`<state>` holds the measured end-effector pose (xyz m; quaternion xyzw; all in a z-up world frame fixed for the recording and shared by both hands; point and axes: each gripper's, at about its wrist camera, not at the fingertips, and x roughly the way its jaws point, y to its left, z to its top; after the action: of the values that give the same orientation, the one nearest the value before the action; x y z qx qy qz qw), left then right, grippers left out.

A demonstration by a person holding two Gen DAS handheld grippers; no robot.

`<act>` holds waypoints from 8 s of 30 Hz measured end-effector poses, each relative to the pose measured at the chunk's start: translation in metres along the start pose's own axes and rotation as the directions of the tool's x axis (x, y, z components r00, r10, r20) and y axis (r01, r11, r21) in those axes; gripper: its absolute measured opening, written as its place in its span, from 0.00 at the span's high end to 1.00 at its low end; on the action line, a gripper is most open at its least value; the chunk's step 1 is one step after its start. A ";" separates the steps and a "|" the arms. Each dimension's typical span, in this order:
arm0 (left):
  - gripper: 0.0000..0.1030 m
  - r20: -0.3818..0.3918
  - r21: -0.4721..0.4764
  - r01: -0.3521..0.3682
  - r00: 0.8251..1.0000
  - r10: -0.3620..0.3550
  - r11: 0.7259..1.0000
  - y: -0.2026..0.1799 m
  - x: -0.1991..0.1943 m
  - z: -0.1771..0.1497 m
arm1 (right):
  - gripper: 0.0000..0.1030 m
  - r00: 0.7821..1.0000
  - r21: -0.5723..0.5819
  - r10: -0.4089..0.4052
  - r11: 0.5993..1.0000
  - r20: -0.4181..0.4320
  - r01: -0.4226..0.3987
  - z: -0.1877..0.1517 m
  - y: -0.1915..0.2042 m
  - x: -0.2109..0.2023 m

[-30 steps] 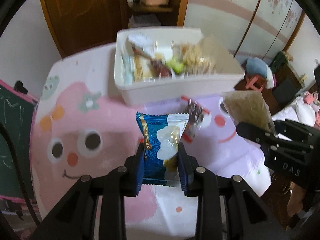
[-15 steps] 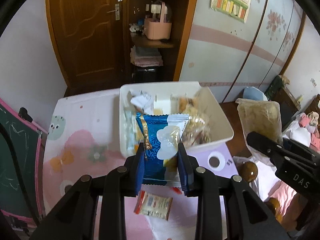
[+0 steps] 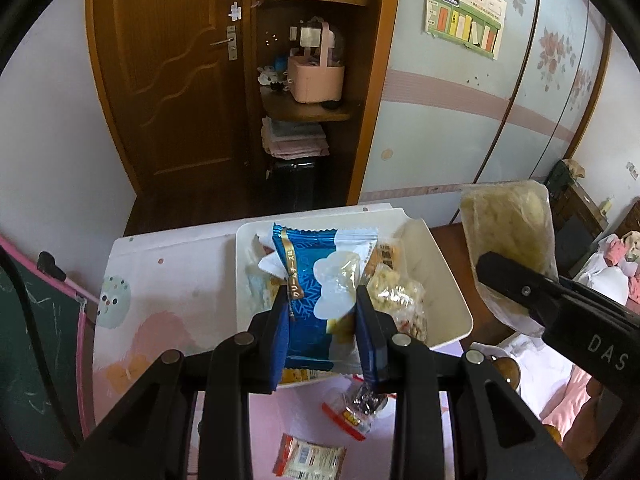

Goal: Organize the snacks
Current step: 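Carry both packets over the white tray and open both tools to drop them, then withdraw both tools from the tray toward the last two packets, then grasp the white barcode packet with the left tool while the right tool grasps the red-edged dark packet, then carry both packets over the white tray and open both tools to drop them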

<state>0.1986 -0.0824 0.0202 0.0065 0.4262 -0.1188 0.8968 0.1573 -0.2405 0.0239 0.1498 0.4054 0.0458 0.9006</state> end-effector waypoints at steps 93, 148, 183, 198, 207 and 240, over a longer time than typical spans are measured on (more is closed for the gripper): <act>0.14 -0.040 -0.108 -0.121 0.992 0.117 0.987 0.036 0.004 -0.067 | 0.33 0.981 -0.095 -0.163 0.983 -0.100 0.154 -0.055 0.000 0.032; 0.34 -0.434 -0.038 -0.062 0.900 0.039 0.997 0.000 0.136 -0.252 | 0.22 0.882 -0.400 -0.202 0.916 -0.426 0.017 -0.178 -0.001 0.199; 0.51 -0.263 -0.023 -0.070 0.963 0.061 0.997 0.038 0.037 -0.206 | 0.57 0.909 -0.194 0.012 0.976 -0.416 -0.101 -0.180 -0.017 0.091; 0.50 -0.157 0.020 -0.070 0.985 0.072 0.997 0.018 -0.006 -0.110 | 0.57 0.970 -0.119 0.058 0.989 -0.237 -0.088 -0.106 0.002 0.013; 0.50 -0.099 0.019 -0.077 0.992 0.078 0.997 0.022 -0.005 -0.062 | 0.56 0.990 -0.094 0.003 0.995 -0.142 -0.017 -0.065 0.007 -0.002; 0.50 -0.180 -0.034 -0.144 0.974 0.136 0.989 0.028 0.163 0.038 | 0.55 0.964 -0.016 -0.185 0.983 -0.191 0.185 0.035 -0.028 0.142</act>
<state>0.3328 -0.0928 -0.0829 0.0262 0.5053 -0.0445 0.8614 0.2772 -0.2468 -0.0642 0.1069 0.5023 -0.0248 0.8577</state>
